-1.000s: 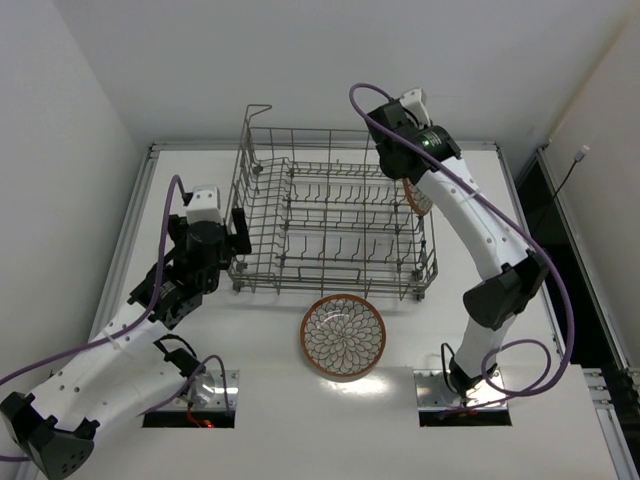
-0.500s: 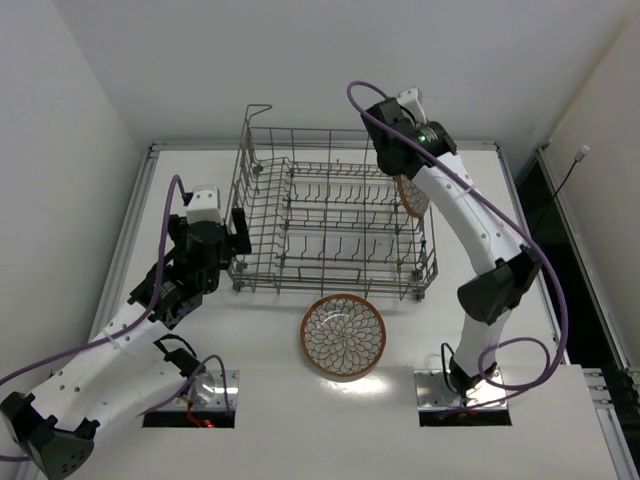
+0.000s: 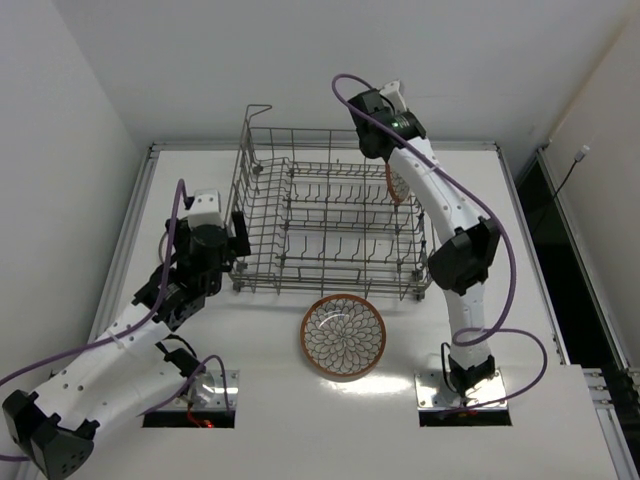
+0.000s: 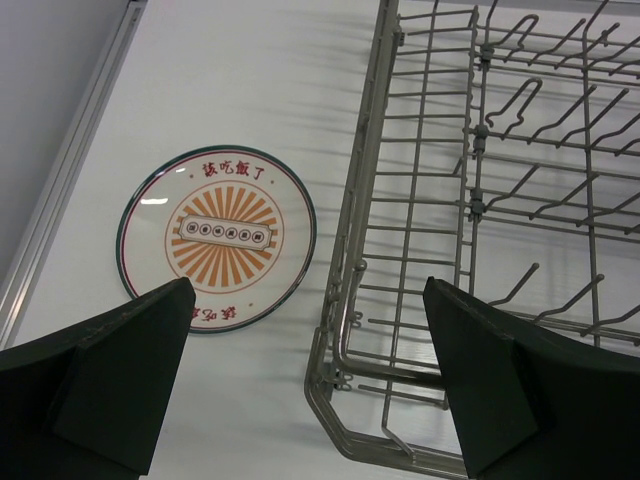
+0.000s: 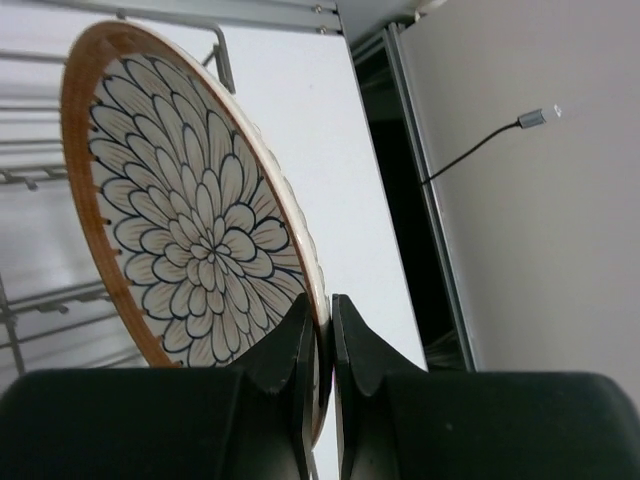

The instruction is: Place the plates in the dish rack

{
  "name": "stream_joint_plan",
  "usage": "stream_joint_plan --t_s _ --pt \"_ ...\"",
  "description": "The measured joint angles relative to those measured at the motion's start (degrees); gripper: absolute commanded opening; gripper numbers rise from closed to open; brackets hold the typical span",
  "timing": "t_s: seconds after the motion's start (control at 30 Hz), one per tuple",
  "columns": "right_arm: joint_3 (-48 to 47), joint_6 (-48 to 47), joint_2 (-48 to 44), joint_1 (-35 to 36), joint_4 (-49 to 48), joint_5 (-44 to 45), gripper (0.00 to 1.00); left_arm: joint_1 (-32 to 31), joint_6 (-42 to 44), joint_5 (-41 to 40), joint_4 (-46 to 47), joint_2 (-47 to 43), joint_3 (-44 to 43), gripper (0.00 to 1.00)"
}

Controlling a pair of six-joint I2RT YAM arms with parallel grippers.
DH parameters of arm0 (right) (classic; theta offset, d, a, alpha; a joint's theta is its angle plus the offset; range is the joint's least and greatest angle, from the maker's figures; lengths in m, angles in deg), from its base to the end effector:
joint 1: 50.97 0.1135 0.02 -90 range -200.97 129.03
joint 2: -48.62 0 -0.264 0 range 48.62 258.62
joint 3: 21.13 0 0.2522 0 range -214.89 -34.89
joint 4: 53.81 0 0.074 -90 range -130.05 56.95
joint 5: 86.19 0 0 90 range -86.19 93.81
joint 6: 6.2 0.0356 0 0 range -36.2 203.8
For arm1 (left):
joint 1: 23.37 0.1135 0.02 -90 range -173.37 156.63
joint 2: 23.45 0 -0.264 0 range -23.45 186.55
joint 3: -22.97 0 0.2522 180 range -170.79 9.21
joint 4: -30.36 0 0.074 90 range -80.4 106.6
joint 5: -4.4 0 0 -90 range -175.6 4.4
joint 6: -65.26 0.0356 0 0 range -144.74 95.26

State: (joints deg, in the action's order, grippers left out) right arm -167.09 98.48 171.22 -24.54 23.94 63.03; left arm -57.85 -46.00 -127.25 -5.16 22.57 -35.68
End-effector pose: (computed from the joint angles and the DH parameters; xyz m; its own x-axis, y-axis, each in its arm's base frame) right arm 0.4143 0.1718 0.3609 -0.6485 -0.1775 -0.7403 0.3975 0.7504 -0.5281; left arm 0.1580 -0.0798 0.3195 -0.2692 -0.1438 -0.9523 -0.1924 0.9769 -0.0931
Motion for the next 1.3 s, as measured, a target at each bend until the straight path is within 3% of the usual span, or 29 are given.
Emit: stream_joint_plan --t_s 0.77,0.93,1.3 --pt "-1.8 -3.5 2.0 -2.6 -8.3 -0.7 0.0 0.0 0.1 -0.9 2.1 2.1 0.1 1.0" --pt "5.2 -4.2 -5.5 -2.6 -7.8 -0.3 0.0 0.0 0.2 -1.0 2.1 2.1 0.1 1.0" --pt "17.9 1.5 -24.5 0.8 3.5 1.2 0.0 0.0 0.2 -1.0 2.2 2.1 0.1 1.0"
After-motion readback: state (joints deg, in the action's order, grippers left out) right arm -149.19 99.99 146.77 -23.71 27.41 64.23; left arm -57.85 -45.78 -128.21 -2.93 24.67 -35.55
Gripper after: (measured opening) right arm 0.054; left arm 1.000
